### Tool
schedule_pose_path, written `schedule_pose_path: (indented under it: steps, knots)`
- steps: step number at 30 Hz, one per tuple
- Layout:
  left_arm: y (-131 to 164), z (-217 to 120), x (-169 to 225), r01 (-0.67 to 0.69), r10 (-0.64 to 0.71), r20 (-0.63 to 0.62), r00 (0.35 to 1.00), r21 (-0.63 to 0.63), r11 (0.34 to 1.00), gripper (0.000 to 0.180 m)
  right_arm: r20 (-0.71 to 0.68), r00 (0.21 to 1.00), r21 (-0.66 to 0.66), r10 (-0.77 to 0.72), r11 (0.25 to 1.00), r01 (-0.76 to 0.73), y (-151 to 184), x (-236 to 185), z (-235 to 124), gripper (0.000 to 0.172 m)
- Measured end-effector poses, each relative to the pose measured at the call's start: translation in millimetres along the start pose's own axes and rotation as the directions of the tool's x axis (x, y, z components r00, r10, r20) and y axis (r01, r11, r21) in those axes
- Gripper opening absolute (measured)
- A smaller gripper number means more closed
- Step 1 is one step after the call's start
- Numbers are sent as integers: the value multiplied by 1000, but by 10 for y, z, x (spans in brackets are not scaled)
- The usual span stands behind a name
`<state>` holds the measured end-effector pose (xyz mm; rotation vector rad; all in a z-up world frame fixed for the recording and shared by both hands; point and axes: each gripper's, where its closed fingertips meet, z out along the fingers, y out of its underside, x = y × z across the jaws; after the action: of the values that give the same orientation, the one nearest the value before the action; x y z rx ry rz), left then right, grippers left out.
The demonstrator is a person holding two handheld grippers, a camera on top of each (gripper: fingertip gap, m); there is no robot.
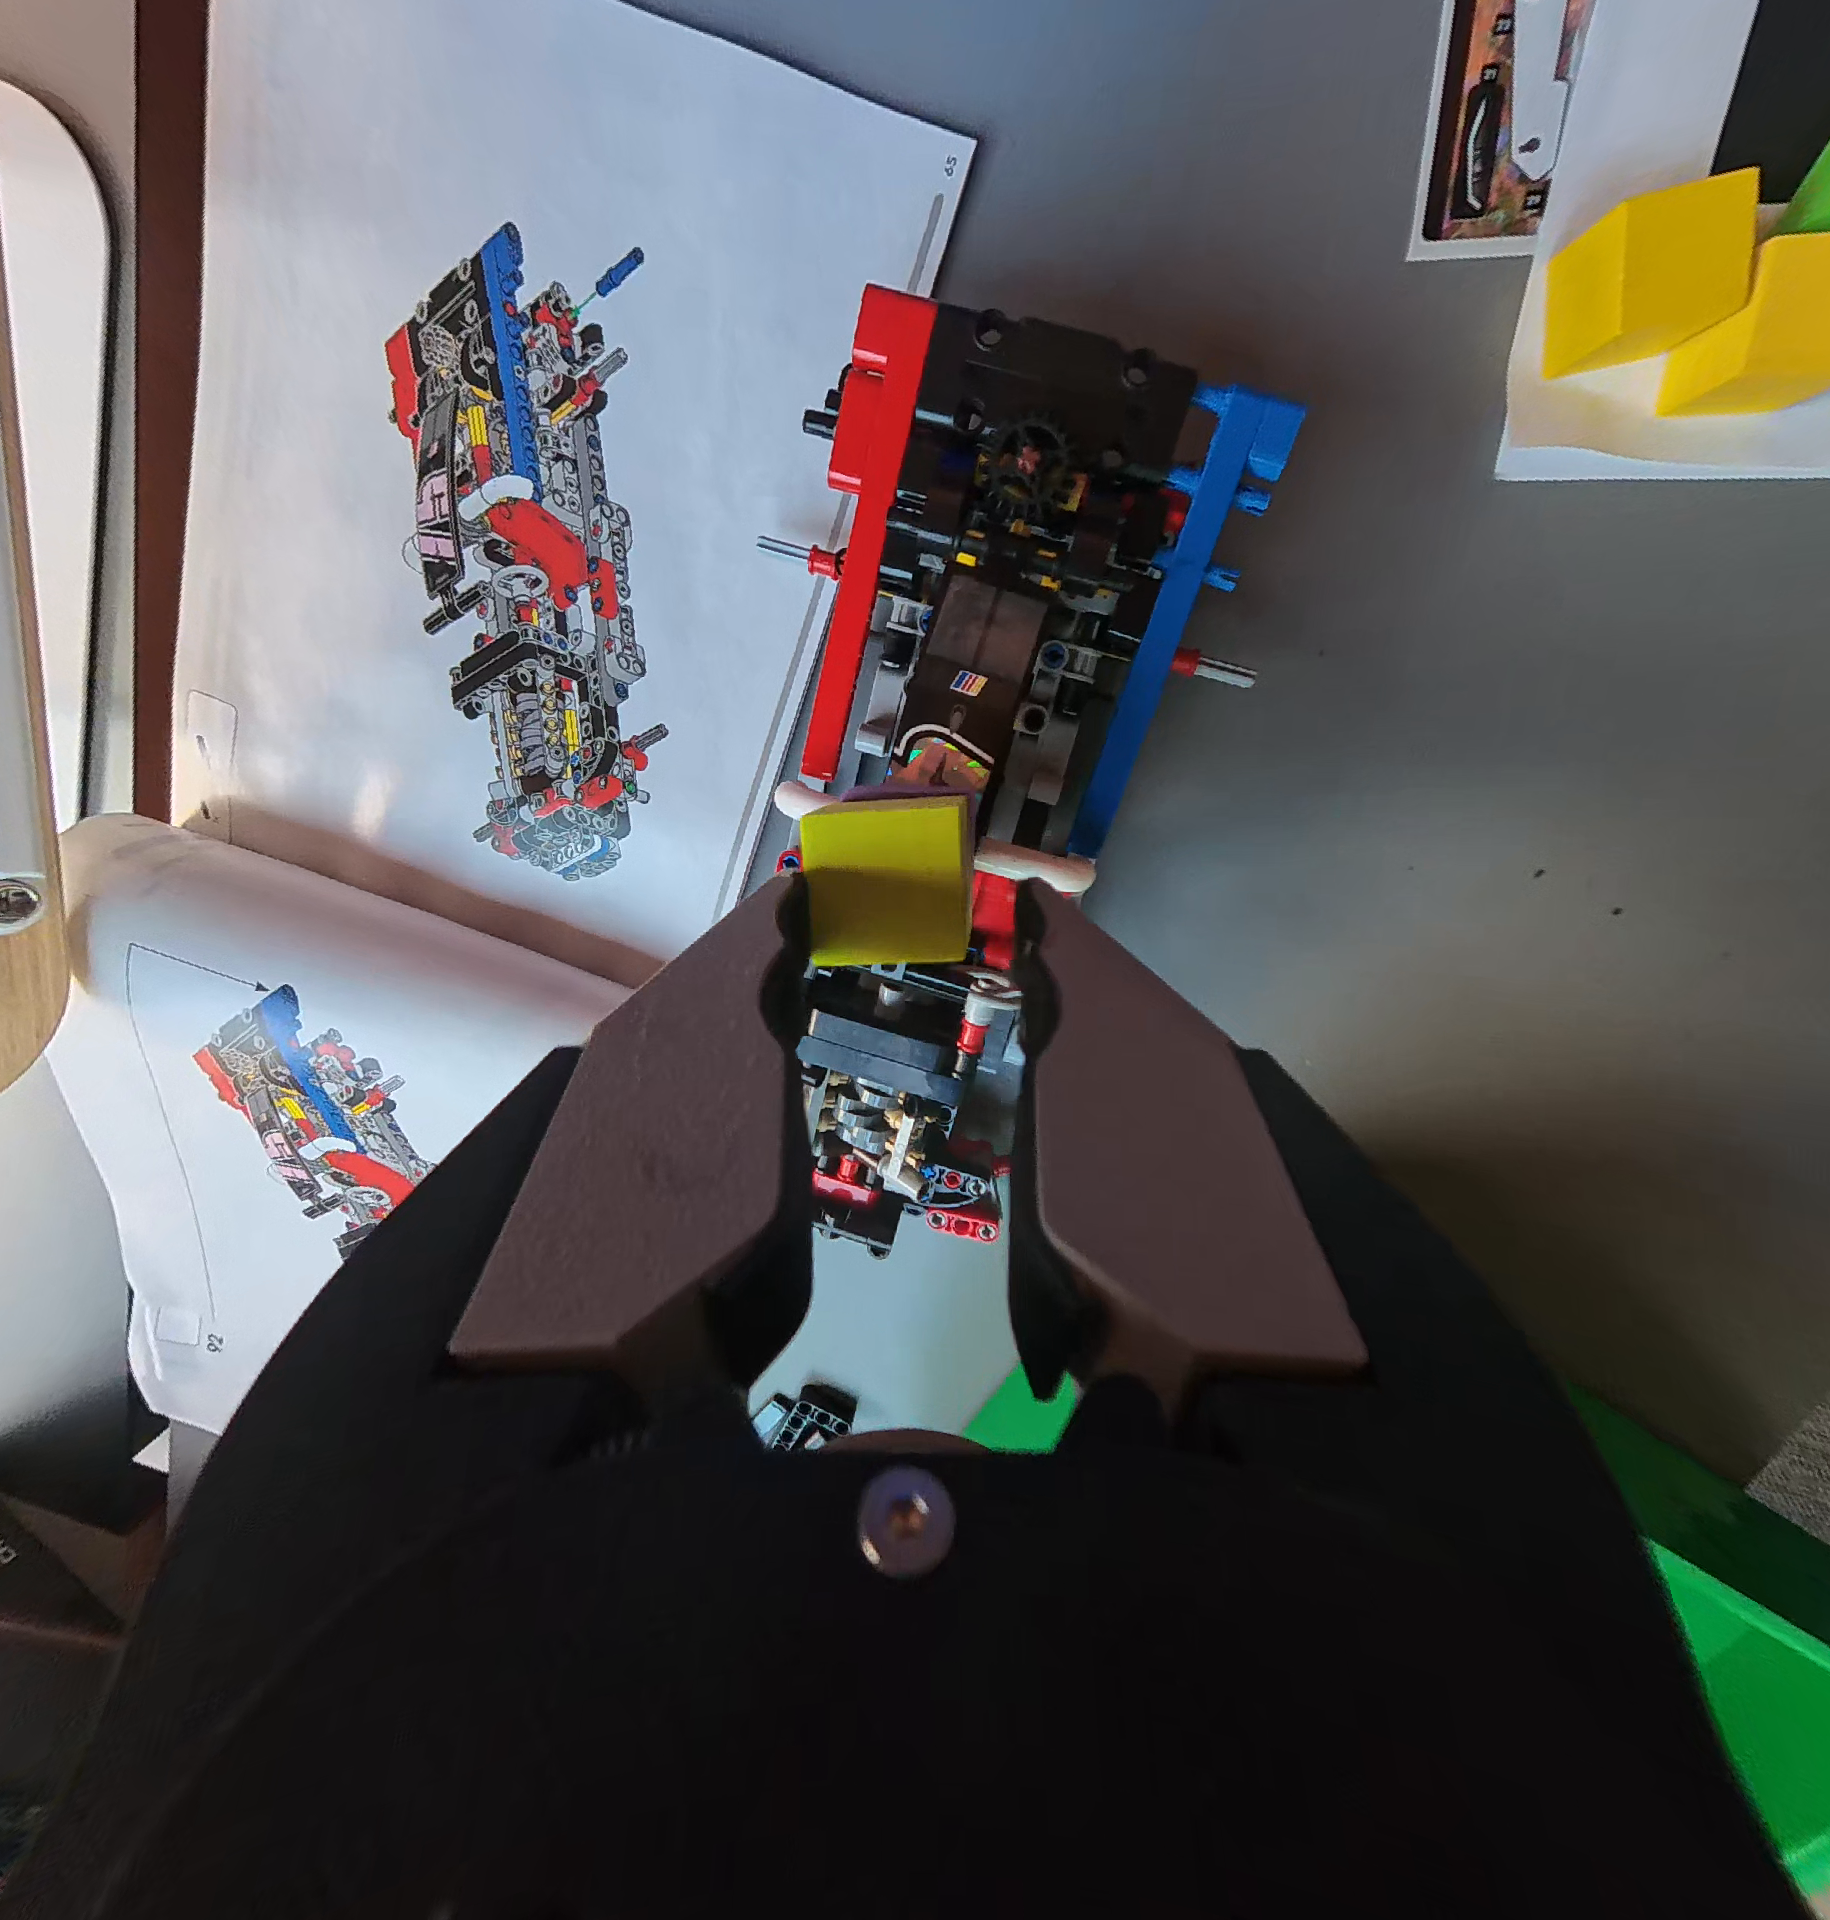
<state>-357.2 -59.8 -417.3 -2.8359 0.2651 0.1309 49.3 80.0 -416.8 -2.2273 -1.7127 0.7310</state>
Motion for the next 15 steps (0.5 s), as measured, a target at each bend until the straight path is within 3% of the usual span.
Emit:
schedule_pose_path:
  steps: [10,15]
  knots:
    - [-41,-115,-15,30,-30,3,1000,34,999,44,4,1000,-5,-2,1000,2,5,-4,19,1]
    - [-187,-321,-20,55,-60,81,995,64,996,40,6,1000,-3,3,1000,-3,1,-3,13,1]
